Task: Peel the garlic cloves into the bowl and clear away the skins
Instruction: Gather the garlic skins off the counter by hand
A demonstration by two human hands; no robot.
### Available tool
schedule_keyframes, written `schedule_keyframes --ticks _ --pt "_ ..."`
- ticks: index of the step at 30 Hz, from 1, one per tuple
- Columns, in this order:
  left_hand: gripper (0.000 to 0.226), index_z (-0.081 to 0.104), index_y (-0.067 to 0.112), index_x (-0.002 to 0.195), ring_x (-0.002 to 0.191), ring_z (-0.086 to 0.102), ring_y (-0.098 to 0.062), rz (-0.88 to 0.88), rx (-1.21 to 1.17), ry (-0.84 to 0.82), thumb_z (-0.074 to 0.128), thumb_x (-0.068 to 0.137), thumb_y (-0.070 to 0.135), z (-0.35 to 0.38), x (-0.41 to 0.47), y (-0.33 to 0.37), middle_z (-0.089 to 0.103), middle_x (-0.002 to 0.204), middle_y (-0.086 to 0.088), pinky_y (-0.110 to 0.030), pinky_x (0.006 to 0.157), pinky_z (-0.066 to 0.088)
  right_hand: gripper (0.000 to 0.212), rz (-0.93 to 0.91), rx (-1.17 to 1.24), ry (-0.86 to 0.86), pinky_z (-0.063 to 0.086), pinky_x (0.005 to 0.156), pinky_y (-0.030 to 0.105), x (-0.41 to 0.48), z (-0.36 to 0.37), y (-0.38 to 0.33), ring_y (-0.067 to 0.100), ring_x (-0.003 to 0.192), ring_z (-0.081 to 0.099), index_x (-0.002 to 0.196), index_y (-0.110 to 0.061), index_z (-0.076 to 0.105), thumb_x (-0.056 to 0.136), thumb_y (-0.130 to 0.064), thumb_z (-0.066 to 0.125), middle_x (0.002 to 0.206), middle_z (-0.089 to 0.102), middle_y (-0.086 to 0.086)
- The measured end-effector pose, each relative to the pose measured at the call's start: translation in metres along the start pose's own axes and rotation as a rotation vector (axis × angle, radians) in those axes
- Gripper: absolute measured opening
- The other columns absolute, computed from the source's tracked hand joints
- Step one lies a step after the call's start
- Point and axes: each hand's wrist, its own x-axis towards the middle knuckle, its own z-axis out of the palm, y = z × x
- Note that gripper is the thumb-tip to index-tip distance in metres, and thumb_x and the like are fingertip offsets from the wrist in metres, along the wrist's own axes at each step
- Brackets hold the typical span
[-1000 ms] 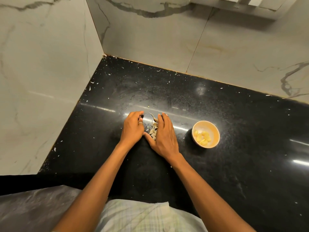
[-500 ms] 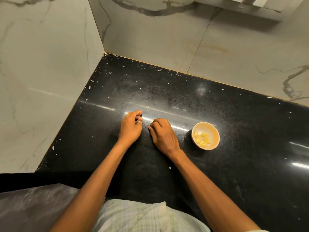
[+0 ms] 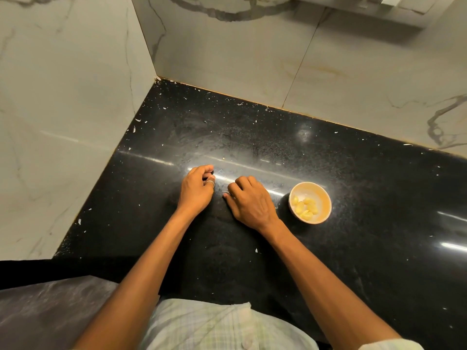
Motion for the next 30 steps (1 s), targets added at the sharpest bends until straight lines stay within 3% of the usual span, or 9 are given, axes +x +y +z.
schedule_keyframes --ticks 6,9,16,20,23,26,30 --pt "0.034 0.062 0.012 0.133 0.111 0.060 -0.010 -0.020 -0.018 -0.004 0.057 0.099 0.009 0.000 -0.002 0.004 0.062 0.128 -0.004 -0.017 0.092 0.045 0.029 0.009 -0.033 0.044 0.032 0.044 0.031 0.003 -0.002 -0.002 0.020 0.062 0.047 0.079 -0.015 0.054 0.102 -0.033 0.056 0.075 0.053 0.004" --pt "0.034 0.061 0.012 0.133 0.112 0.060 -0.011 -0.033 -0.027 -0.011 0.057 0.099 0.009 -0.001 -0.002 0.006 0.062 0.128 -0.003 -0.018 0.093 0.045 0.031 0.029 -0.045 0.027 0.024 0.044 0.029 0.004 -0.003 -0.004 0.019 0.058 0.046 0.074 -0.015 0.053 0.101 -0.030 0.057 0.070 0.052 0.004" --pt "0.034 0.062 0.014 0.133 0.105 0.061 -0.007 -0.103 -0.073 -0.023 0.057 0.099 0.012 -0.002 -0.004 0.010 0.066 0.124 0.001 -0.010 0.085 0.041 0.033 0.058 -0.047 0.005 0.023 0.044 0.027 0.007 -0.004 -0.004 0.023 0.050 0.048 0.065 -0.014 0.052 0.094 -0.024 0.064 0.059 0.053 0.005" --pt "0.029 0.064 0.019 0.129 0.107 0.064 -0.009 -0.173 -0.198 -0.027 0.058 0.101 0.023 -0.001 -0.011 0.008 0.069 0.117 0.005 -0.024 0.095 0.050 0.033 0.044 -0.045 -0.016 0.027 0.042 0.026 0.011 -0.004 0.000 0.026 0.045 0.052 0.061 -0.012 0.055 0.089 -0.020 0.069 0.055 0.055 0.007" --pt "0.020 0.068 0.022 0.117 0.103 0.069 -0.010 -0.279 -0.405 -0.012 0.055 0.101 0.022 0.003 -0.018 0.006 0.072 0.110 0.002 -0.031 0.095 0.055 0.034 0.067 -0.034 -0.038 0.034 0.038 0.028 0.015 -0.002 0.001 0.031 0.041 0.054 0.056 -0.011 0.055 0.083 -0.018 0.073 0.052 0.057 0.009" --pt "0.027 0.065 0.009 0.122 0.108 0.068 -0.015 -0.396 -0.722 0.012 0.048 0.105 0.019 0.010 -0.028 0.013 0.071 0.115 -0.007 -0.030 0.097 0.054 0.040 0.202 0.068 -0.032 0.040 0.039 0.030 0.020 -0.007 -0.004 0.035 0.040 0.052 0.051 -0.014 0.046 0.084 -0.017 0.067 0.049 0.056 0.011" --pt "0.044 0.060 0.003 0.127 0.114 0.064 -0.018 -0.556 -1.135 -0.022 0.036 0.109 0.036 0.019 -0.039 0.028 0.067 0.122 -0.011 -0.030 0.103 0.048 0.046 0.439 0.384 0.074 0.024 0.047 0.030 0.032 -0.026 -0.018 0.017 0.040 0.034 0.049 -0.016 0.035 0.087 -0.019 0.061 0.043 0.034 0.001"
